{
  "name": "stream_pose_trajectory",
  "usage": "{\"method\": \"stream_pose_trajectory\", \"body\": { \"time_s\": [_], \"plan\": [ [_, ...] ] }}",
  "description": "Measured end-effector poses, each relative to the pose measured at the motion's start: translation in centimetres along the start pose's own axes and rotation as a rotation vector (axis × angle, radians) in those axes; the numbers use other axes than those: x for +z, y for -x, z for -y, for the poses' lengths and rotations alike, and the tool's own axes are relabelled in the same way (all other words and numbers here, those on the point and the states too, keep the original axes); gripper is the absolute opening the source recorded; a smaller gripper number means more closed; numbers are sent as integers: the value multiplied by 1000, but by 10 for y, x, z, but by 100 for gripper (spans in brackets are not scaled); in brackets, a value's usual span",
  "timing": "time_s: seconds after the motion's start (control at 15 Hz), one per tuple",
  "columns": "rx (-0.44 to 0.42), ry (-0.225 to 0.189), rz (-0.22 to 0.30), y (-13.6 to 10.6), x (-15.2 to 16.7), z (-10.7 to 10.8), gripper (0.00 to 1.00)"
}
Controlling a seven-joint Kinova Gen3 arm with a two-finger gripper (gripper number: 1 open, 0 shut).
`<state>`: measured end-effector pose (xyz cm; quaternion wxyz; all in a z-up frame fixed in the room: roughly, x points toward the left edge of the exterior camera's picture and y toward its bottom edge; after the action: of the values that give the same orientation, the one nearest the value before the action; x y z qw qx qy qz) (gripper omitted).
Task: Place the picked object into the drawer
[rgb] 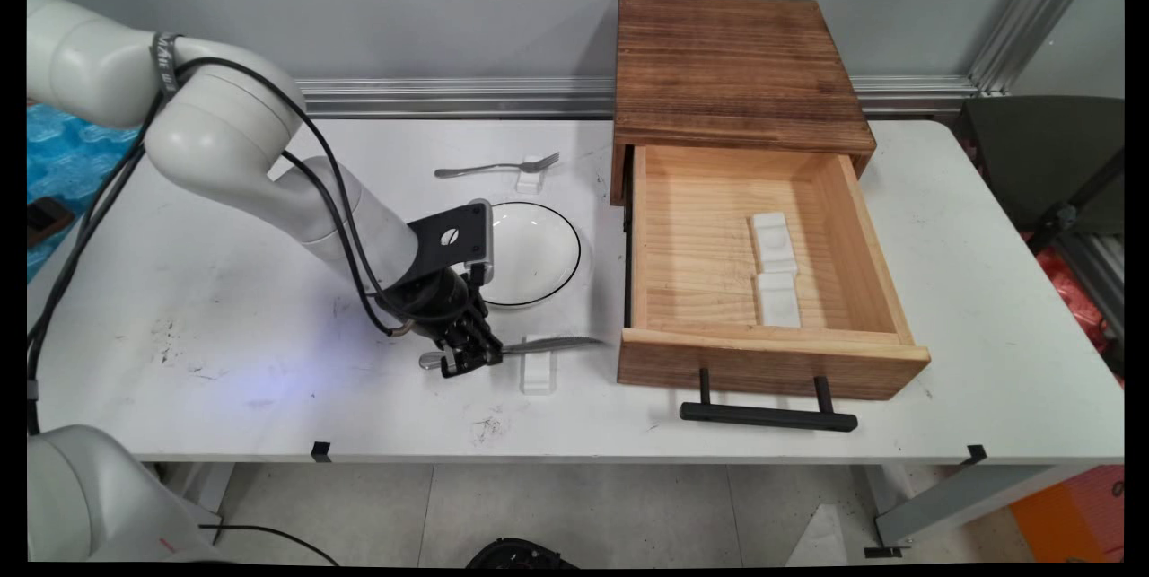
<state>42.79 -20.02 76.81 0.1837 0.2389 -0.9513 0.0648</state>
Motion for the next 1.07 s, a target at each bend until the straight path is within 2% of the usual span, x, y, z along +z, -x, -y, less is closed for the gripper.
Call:
{"method": "stream_pose_trajectory", "body": {
  "time_s": [0.53,1.07],
  "plan": [
    [-14,2,-3,-8,-8,1,0],
    [-31,12,20,-22,-49,-1,0]
  ]
}}
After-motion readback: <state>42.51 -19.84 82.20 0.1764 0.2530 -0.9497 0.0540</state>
